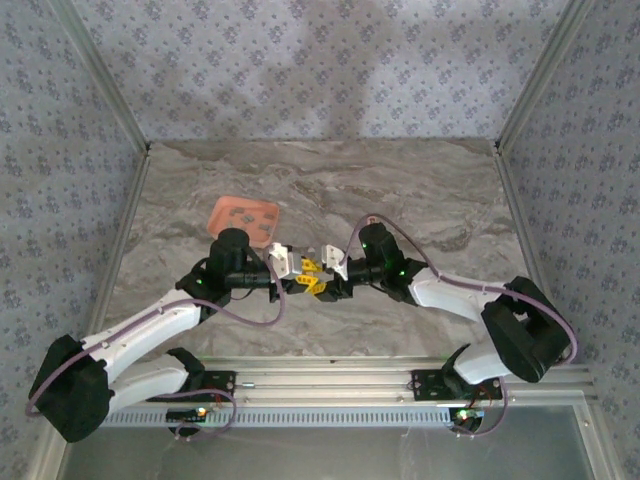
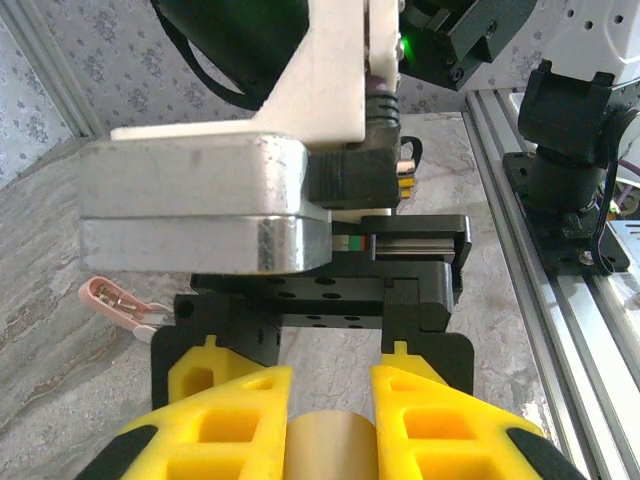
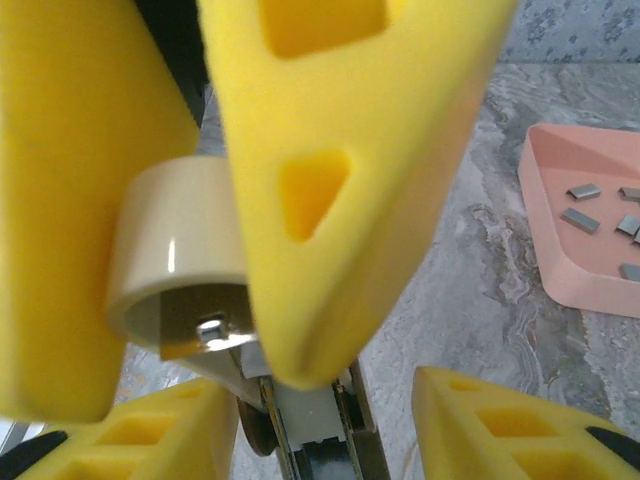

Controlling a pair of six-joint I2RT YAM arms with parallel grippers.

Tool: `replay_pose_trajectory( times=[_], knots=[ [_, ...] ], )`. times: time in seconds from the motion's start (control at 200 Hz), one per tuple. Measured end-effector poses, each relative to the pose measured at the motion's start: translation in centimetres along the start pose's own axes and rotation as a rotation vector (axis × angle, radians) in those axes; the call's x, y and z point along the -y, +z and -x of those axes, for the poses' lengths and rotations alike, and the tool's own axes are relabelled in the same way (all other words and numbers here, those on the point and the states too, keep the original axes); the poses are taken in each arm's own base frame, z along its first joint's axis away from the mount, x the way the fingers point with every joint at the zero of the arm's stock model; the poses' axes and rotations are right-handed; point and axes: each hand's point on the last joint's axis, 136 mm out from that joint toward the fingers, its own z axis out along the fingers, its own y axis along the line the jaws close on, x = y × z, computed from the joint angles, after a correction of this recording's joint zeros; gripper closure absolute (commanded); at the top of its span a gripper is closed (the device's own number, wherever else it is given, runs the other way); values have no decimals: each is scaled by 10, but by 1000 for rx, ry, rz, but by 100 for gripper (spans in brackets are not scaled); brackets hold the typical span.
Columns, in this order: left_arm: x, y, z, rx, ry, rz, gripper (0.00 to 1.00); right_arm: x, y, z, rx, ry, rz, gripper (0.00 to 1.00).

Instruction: Load the staples into the stapler

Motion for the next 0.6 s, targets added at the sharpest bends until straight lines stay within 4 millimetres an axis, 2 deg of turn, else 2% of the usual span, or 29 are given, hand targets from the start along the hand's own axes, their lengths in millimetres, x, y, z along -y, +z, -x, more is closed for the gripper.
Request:
replay_pose_trajectory(
  times=[0.135,0.38,0.45,0.55,0.6],
  knots=[
    [0,0,0,0,0,0,94,-1,1,1,5,2,11,57],
    [-1,0,0,1,0,4,91,-3,1,6,22,-7,27,81],
    [-2,0,0,-1,-2,8,90,-3,1,6,23,-10,30,83],
    [-3,-1,0,-1,-1,16,80,-2,0,6,25,-8,31,83],
    [-3,-1,1,-1,1,21,67,-2,-1,7,27,-9,31,83]
  ],
)
